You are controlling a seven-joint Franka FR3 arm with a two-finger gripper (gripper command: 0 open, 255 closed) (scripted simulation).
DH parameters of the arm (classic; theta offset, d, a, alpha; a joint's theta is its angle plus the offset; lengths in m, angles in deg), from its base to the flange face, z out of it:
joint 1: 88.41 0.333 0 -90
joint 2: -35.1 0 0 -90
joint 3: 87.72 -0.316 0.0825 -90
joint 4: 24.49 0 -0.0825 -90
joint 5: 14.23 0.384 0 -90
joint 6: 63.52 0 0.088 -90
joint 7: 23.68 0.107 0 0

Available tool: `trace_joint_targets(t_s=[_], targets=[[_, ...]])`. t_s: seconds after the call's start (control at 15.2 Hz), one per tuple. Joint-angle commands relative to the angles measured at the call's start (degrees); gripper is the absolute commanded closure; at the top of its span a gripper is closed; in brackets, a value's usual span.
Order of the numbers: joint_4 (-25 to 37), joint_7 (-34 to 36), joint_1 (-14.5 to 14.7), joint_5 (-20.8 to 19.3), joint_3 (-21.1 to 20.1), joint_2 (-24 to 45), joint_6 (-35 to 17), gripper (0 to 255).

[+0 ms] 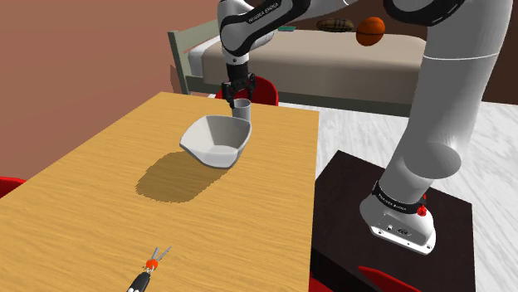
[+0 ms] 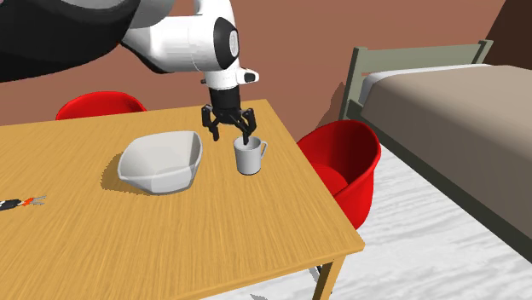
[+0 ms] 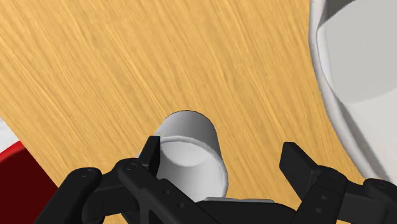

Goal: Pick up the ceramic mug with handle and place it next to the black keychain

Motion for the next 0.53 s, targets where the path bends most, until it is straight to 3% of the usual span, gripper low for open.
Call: trace_joint_targets(t_s=[0.0, 0.13, 0.46], targets=[[4.47, 1.08, 0.41, -1.05, 0.09, 4.21, -0.22, 0], [9.49, 1.84, 0.77, -1.96, 0.33, 8.53, 0.05, 0], [7.40, 1.93, 0.70, -2.08, 0.46, 9.79, -3.30, 0]])
